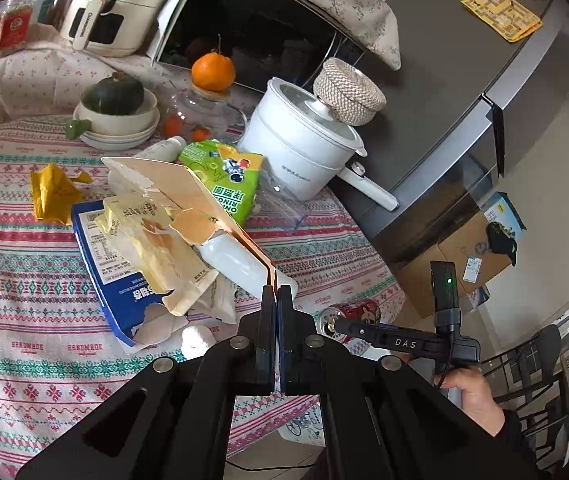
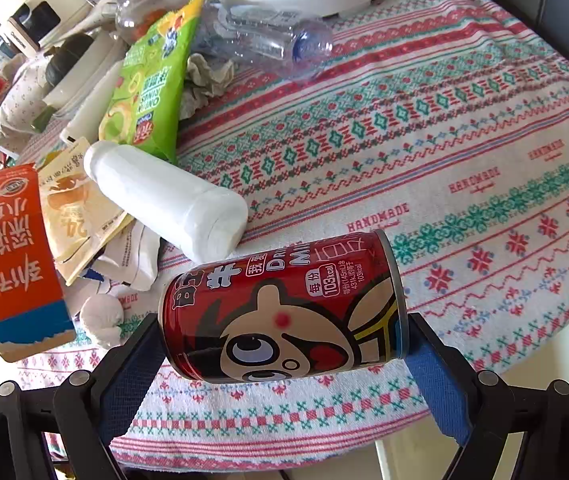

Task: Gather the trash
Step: 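Carry the red can over the white bin and open the right gripper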

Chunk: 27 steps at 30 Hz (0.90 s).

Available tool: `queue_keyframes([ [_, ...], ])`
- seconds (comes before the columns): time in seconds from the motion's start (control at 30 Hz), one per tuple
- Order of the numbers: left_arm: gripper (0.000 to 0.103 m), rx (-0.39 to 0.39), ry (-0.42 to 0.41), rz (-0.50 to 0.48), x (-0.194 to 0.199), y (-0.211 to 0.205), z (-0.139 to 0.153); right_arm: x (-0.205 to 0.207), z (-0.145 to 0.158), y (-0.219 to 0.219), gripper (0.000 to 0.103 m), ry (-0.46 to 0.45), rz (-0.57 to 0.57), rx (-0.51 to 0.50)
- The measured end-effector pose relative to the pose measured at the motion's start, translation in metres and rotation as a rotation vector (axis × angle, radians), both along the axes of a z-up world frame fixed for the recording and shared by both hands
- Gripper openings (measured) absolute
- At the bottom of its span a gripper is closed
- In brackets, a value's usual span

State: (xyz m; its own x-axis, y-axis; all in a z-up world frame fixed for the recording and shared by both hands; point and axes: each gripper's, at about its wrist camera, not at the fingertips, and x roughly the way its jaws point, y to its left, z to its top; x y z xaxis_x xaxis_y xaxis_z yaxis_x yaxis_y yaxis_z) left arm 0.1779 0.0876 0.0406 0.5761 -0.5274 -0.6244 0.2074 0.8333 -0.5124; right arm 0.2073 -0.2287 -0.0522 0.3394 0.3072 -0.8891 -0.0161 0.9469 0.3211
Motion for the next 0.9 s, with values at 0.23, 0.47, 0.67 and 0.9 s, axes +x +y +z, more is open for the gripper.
queue_keyframes([
  [0.23,0.000,0.072,-0.025,-0.211,-0.025,-0.075,-0.003,-0.042,0.000,-0.063,0.095,0.020,-0.099,-0.046],
  [0.47,0.000,0.169,-0.003,-0.398,-0.050,-0.158,-0.031,-0.081,-0.062,-0.118,0.096,0.209,-0.171,-0.101],
  [0.67,0.000,0.229,0.001,-0.491,-0.066,-0.204,-0.053,-0.092,-0.107,-0.134,0.096,0.326,-0.186,-0.137],
  [0.9,0.000,0.274,0.001,-0.532,-0.070,-0.231,-0.068,-0.091,-0.104,-0.140,0.097,0.305,-0.174,-0.120],
])
